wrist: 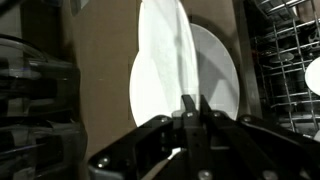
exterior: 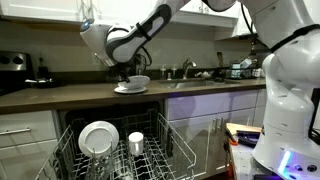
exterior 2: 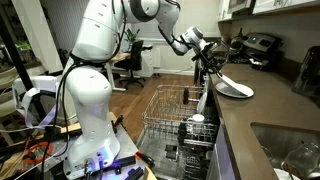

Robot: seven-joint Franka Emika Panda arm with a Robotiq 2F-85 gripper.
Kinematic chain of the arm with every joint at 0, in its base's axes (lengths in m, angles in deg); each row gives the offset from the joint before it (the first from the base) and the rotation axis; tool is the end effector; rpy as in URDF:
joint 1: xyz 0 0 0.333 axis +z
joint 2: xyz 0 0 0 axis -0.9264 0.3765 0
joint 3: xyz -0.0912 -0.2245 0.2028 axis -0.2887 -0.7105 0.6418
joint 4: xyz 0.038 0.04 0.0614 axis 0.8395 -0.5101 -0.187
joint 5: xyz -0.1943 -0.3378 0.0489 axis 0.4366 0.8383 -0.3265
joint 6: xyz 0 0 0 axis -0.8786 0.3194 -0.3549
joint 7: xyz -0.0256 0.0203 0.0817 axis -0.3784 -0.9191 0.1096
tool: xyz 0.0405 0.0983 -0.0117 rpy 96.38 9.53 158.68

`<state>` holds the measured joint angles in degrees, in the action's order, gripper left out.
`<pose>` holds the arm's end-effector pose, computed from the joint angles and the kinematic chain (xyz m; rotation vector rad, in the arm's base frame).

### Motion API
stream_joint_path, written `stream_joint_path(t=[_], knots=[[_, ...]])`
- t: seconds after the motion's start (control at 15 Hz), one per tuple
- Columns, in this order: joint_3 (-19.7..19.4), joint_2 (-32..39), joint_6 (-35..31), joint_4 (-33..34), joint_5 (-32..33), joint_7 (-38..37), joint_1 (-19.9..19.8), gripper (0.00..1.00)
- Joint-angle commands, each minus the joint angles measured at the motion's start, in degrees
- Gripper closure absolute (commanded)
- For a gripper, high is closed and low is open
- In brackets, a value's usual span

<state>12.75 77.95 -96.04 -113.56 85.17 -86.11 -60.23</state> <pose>0.6773 0.0206 0.3559 2.2579 0.4420 -0.0828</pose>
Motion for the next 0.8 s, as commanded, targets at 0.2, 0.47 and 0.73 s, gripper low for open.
stream_joint_path(t=[0.2, 0.47, 0.73], knots=[[0.1, 0.5, 0.6, 0.6, 1.1, -0.9, 0.0, 0.95], [-0.2, 1.3, -0.2, 1.1, 2.1, -1.9, 0.0, 0.95], [-0.4, 2.4, -0.1, 1.7, 3.5, -3.2, 0.0, 0.95]])
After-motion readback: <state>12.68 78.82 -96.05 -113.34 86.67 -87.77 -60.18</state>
